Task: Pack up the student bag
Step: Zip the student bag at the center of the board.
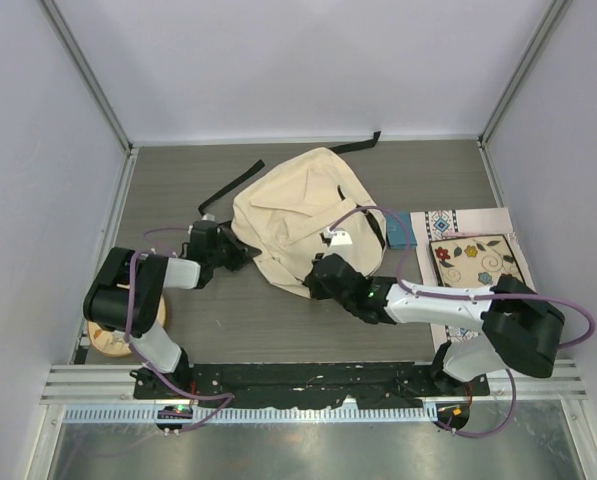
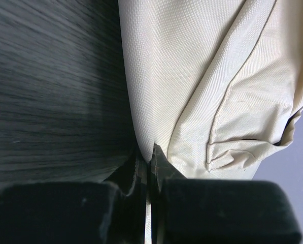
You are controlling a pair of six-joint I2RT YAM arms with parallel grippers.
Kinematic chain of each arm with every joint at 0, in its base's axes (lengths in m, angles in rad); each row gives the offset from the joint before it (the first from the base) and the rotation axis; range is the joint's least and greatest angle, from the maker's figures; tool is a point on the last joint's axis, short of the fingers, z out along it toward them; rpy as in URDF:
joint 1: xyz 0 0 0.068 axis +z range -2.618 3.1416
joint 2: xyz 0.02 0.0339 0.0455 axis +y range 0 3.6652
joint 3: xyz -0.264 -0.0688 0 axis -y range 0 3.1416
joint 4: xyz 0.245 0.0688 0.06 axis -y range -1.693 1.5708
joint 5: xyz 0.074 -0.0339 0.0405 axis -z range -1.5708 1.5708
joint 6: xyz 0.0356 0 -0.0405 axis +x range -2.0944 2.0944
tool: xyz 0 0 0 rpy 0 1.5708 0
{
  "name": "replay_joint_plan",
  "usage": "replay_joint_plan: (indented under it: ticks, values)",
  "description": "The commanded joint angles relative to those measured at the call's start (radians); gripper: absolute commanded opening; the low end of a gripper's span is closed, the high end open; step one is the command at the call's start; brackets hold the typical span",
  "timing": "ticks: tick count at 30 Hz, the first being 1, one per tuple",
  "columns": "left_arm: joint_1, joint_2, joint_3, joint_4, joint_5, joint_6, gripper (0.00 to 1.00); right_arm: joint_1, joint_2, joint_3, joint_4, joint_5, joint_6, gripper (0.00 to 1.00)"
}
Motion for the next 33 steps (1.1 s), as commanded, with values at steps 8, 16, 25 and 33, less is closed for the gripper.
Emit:
replay_joint_plan:
  ticks: [8, 16, 25, 33]
  values:
    - [0.145, -0.062, 0.038, -0.228, -0.008, 0.163, 0.00, 0.011, -0.182, -0.093, -0.034, 0.037, -0.018, 0.01]
    - [0.163, -0.189, 0.121, -0.409, 0.107, 0.330, 0.58, 0.011, -0.169, -0.091, 0.012, 0.007, 0.010, 0.01]
    - [0.074, -0.616, 0.029, -0.757, 0.073, 0.168, 0.93, 0.011, -0.107, -0.037, 0.056, -0.004, -0.002, 0.01]
    - [-0.235, -0.851, -0.106, -0.690, -0.118, -0.208, 0.95, 0.011, -0.112, -0.042, 0.066, -0.004, -0.002, 0.01]
